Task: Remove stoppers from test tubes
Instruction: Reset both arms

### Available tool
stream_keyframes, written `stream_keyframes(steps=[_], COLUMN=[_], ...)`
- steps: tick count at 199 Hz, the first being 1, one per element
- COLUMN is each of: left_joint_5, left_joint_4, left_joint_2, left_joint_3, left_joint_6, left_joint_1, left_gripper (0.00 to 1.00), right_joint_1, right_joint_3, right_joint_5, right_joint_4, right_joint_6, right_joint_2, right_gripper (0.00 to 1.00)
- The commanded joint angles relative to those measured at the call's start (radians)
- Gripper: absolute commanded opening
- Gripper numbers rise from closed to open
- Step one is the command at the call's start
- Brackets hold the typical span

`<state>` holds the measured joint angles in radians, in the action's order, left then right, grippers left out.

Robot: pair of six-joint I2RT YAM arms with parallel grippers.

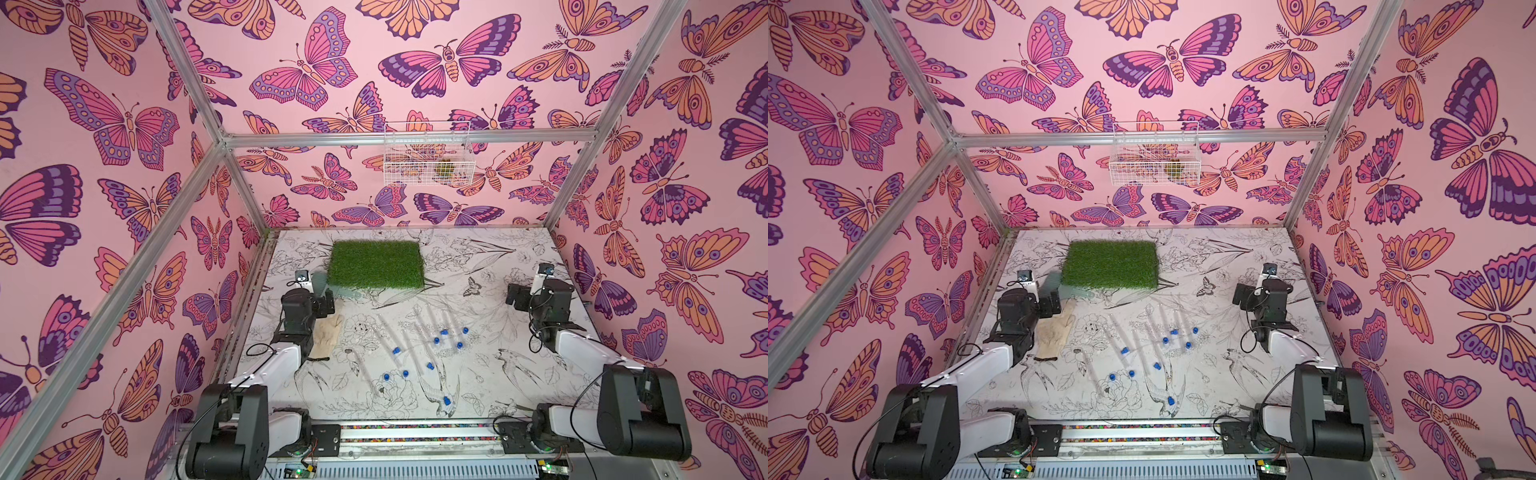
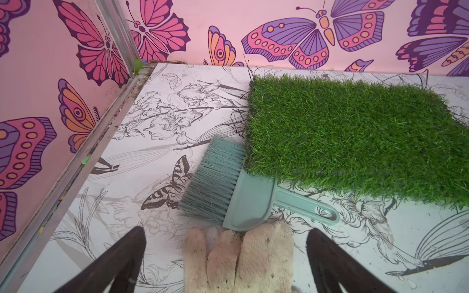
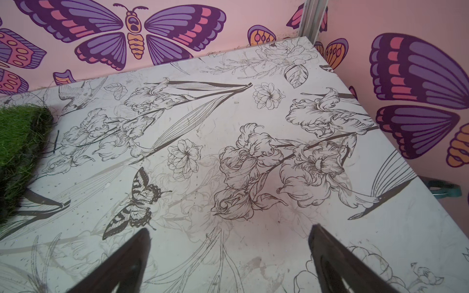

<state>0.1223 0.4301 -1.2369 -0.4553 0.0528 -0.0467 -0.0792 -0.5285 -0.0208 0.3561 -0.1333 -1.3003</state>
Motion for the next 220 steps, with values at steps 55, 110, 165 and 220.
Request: stream_keyframes(steps=[55,110,165,220], left_joint_5=[-0.097,-0.23,-0.31,-0.312], left_joint_4=[0.158,0.318,0.471,0.52], left_joint_2=[0.017,-0.018,-0.166,-0.253], left_joint_3=[0.082,0.149,0.177,0.157], left_joint_6=[-0.025,-0.059,-0.016,-0.002], left_joint_1=[0.035,0.088,0.156,0.171], left_gripper=[1.0,1.0,1.0,1.0], right_joint_1=[-0.007,-0.005,-0.007,-0.006], right_joint_3=[0.009,0.011,-0.011,-0.025], right_joint_5=[0.037,0.044,0.08,0.099], right_joint_4=[-0.003,-0.027,-0.022,0.005], right_joint_6=[-0.003,-0.002,0.026,0.043], right_joint_2=[0.025,0.054,0.031,-0.03], right_gripper=[0.99,0.99,0.99,0.99])
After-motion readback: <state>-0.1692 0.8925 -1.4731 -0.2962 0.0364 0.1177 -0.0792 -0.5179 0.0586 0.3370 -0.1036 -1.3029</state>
